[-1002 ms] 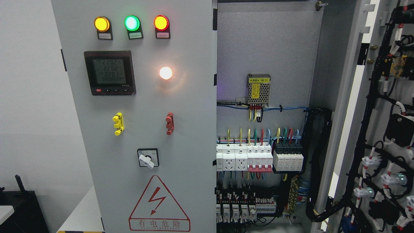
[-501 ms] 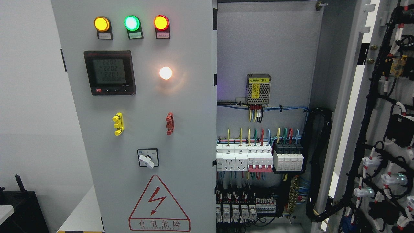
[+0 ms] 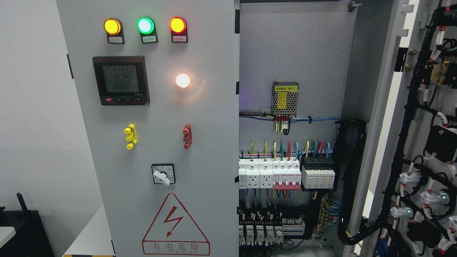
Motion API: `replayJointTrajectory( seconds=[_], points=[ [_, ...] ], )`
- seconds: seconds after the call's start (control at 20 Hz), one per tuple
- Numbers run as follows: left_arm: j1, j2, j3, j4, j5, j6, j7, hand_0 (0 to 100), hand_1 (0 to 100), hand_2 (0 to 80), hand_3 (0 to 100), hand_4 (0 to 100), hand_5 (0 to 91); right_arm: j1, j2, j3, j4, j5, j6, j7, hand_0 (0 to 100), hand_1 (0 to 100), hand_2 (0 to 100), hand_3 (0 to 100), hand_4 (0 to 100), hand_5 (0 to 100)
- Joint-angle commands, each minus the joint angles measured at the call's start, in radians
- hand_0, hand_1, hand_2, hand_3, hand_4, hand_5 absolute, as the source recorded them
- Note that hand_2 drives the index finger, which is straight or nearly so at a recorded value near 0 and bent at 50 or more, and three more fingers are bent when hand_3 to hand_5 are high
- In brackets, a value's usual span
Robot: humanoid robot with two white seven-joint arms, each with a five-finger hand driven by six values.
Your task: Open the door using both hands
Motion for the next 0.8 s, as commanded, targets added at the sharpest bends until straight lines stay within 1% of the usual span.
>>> replayJointTrajectory(
  seconds=[0.0, 0.05, 0.15, 0.2, 0.3, 0.35, 0.45, 0.5, 0.6, 0.75],
  points=[
    [-0.001, -0.013, -0.007, -0.002, 0.005, -0.001, 0.013, 0, 0, 0.0, 0, 3, 0.0, -0.033, -0.074, 0.106, -0.193, -0.002, -0.015, 0.001, 0, 0, 0, 0, 0, 0],
    [-0.001, -0.013, -0.008, -0.002, 0.019, -0.001, 0.027, 0, 0, 0.0, 0, 3, 0.0, -0.045, -0.074, 0.113, -0.201, -0.002, -0.02, 0.001, 0, 0, 0, 0, 0, 0],
    [-0.001, -0.013, -0.01, -0.002, 0.056, -0.001, 0.082, 0, 0, 0.0, 0, 3, 0.0, -0.057, -0.074, 0.134, -0.227, -0.002, -0.035, 0.001, 0, 0, 0, 0, 0, 0],
    [-0.001, -0.013, -0.011, -0.002, 0.062, -0.001, 0.093, 0, 0, 0.0, 0, 3, 0.0, -0.067, -0.076, 0.151, -0.237, -0.002, -0.035, 0.001, 0, 0, 0, 0, 0, 0],
    [0.001, -0.013, -0.013, -0.002, 0.061, -0.001, 0.093, 0, 0, 0.0, 0, 3, 0.0, -0.097, -0.076, 0.192, -0.239, -0.002, -0.035, 0.001, 0, 0, 0, 0, 0, 0],
    [0.001, -0.013, -0.014, -0.001, 0.059, -0.001, 0.091, 0, 0, 0.0, 0, 3, 0.0, -0.122, -0.073, 0.202, -0.239, -0.002, -0.035, 0.001, 0, 0, 0, 0, 0, 0],
    [-0.001, -0.013, -0.02, -0.001, 0.057, -0.001, 0.09, 0, 0, 0.0, 0, 3, 0.0, -0.177, -0.062, 0.194, -0.24, 0.0, -0.034, 0.001, 0, 0, 0, 0, 0, 0],
    [0.001, -0.013, -0.031, -0.001, 0.054, -0.001, 0.088, 0, 0, 0.0, 0, 3, 0.0, -0.2, -0.062, 0.191, -0.245, 0.0, -0.034, 0.001, 0, 0, 0, 0, 0, 0],
    [-0.001, -0.013, -0.051, -0.001, 0.056, 0.001, 0.08, 0, 0, 0.0, 0, 3, 0.0, -0.231, -0.062, 0.188, -0.259, -0.002, -0.034, 0.001, 0, 0, 0, 0, 0, 0],
    [0.001, -0.013, -0.051, -0.001, 0.059, -0.001, 0.08, 0, 0, 0.0, 0, 3, 0.0, -0.26, -0.062, 0.189, -0.28, -0.005, -0.038, 0.002, 0, 0, 0, 0, 0, 0]
  ],
)
